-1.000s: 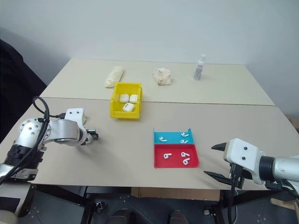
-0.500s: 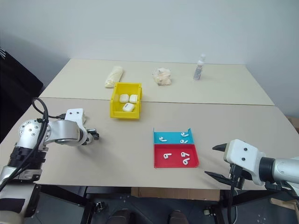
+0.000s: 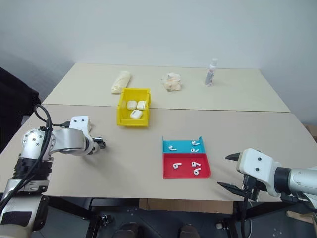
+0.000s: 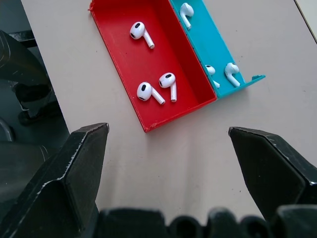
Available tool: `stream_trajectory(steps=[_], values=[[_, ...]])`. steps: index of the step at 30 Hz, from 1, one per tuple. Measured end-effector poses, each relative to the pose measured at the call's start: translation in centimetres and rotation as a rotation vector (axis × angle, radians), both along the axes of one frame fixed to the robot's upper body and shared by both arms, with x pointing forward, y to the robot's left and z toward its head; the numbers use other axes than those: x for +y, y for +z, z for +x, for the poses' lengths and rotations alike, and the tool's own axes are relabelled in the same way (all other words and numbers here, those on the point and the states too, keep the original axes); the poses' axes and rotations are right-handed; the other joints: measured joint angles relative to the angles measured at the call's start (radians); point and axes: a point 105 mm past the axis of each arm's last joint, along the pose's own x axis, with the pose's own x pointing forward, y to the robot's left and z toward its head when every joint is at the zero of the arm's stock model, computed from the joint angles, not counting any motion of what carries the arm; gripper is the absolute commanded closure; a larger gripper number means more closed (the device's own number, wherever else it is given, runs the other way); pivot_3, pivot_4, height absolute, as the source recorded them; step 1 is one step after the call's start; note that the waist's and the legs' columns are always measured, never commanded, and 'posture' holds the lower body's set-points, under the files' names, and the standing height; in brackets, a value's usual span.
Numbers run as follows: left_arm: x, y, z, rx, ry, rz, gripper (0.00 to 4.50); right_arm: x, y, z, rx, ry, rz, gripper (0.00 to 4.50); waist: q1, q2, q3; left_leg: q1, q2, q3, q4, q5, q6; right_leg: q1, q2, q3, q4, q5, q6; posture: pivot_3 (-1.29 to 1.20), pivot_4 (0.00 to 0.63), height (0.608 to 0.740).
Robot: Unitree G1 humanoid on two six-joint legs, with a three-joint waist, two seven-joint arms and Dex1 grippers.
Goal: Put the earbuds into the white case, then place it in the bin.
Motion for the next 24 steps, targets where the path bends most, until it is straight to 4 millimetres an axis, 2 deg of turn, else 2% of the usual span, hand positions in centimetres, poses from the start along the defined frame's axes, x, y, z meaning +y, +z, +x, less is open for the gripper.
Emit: stream_trajectory(steps=[3,10,14,17,19,21,22,24], values=[[0.0,-0.1,0.1,-0.004,0.009,0.003,1.71,0.0,0.0,0.0,0.001,-0.001,0.0,0.0,-0.003,0.0,-0.001,0.001,0.0,0.0,-0.001,0.0,0.0,0.0,0.0,0.001,0.0,0.0,0.0,0.0,0.15,0.74],[0.1,-0.1,0.1,-0.014,-0.003,0.016,1.71,-0.1,-0.2,0.1,0.0,-0.005,-0.012,0.0,-0.003,0.001,-0.002,0.002,0.0,0.001,-0.004,0.001,-0.001,0.0,0.0,0.002,0.0,0.0,0.0,0.0,0.15,0.74],[0.6,0.6,0.4,-0.031,-0.016,0.077,1.71,0.0,-0.3,0.1,0.003,0.0,-0.011,0.0,-0.003,0.0,-0.001,0.001,0.0,0.001,-0.004,0.001,-0.001,-0.001,0.0,0.001,-0.001,0.0,0.0,0.0,0.15,0.74],[0.6,3.1,0.9,-0.148,-0.069,0.14,1.71,0.0,0.0,0.3,-0.009,0.0,-0.01,0.0,-0.002,-0.003,0.001,-0.003,0.0,0.001,-0.004,0.001,-0.002,-0.003,0.0,0.0,-0.002,0.0,0.0,0.0,0.15,0.74],[-0.1,6.5,1.2,-0.33,-0.166,0.193,1.71,0.1,0.6,0.6,-0.034,0.008,-0.011,0.0,-0.004,-0.004,0.001,-0.005,0.0,0.001,-0.004,0.003,-0.005,-0.006,0.0,0.0,-0.003,0.0,0.0,0.0,0.15,0.74],[-1.7,9.4,1.2,-0.54,-0.282,0.192,1.71,0.3,1.4,0.9,-0.068,0.02,-0.018,0.0,-0.002,-0.002,0.0,-0.005,0.0,0.002,-0.005,0.005,-0.009,-0.006,0.0,0.001,-0.004,0.0,0.0,0.0,0.15,0.74],[-2.5,10.0,1.0,-0.62,-0.345,0.18,1.71,0.4,1.9,1.1,-0.086,0.025,-0.02,0.0,-0.002,-0.002,0.0,-0.005,0.0,0.003,-0.006,0.005,-0.008,-0.006,0.0,0.001,-0.004,0.0,0.0,0.0,0.15,0.74],[-4.5,9.8,0.3,-0.701,-0.488,0.12,1.71,0.6,2.9,1.5,-0.114,0.041,-0.02,0.0,-0.001,-0.002,0.0,-0.005,0.0,0.002,-0.007,0.003,-0.005,-0.005,0.0,-0.001,-0.004,0.0,-0.001,0.0,0.15,0.74]])
